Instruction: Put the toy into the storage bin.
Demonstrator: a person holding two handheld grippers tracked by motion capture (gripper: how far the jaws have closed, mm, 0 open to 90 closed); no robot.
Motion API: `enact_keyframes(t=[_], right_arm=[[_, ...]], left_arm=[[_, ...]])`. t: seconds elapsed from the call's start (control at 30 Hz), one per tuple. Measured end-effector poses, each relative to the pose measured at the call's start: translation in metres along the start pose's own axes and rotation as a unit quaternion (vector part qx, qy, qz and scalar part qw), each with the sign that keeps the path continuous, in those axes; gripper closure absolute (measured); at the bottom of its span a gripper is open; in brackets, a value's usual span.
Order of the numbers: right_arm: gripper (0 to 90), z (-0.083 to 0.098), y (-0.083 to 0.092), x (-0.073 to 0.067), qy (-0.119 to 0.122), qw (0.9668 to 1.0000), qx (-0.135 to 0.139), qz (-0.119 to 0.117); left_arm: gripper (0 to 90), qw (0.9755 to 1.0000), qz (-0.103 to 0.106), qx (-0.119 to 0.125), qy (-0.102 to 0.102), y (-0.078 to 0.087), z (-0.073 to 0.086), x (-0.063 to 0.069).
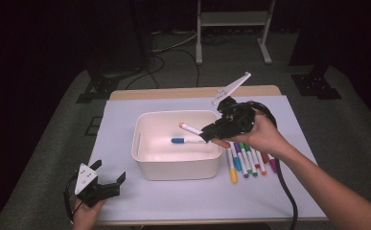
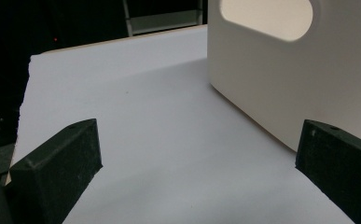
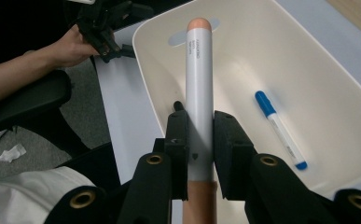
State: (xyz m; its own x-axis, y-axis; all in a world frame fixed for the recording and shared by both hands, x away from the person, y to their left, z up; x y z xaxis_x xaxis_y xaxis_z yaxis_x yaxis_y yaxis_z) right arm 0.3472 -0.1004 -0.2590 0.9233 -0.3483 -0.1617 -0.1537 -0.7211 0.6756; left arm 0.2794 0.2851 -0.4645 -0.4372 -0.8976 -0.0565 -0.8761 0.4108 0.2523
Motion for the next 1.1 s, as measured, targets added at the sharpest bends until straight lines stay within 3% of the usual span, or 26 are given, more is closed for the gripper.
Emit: enact_keyframes(t=[0.6, 1.1], right_arm=[[75.8, -0.016, -0.062, -0.004, 0.018, 0.9978, -0.039, -0.051], [75.8, -0.013, -0.101, 0.002, 0.020, 0.9936, -0.075, -0.082]], left_arm=[[0.0, 1.0000, 0.002, 0.001, 0.000, 0.000, 0.000, 0.000], [0.0, 1.0000, 0.003, 0.003, 0.001, 0.000, 0.000, 0.000]])
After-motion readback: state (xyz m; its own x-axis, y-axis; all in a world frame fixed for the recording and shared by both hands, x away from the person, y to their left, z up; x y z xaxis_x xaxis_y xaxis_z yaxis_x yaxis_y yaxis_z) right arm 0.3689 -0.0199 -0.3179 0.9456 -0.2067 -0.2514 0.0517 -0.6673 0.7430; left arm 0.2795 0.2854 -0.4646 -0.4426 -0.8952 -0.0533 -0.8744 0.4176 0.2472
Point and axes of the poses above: each handheld gripper's, and its own axes: y roughly backward along the jaws, z roughly out of its underside, x roughly to its right, the point moved 3 cm from there along -y, roughly forward along the jaws, and after that the axes turned 4 degrees about x, right-handed, at the moved point
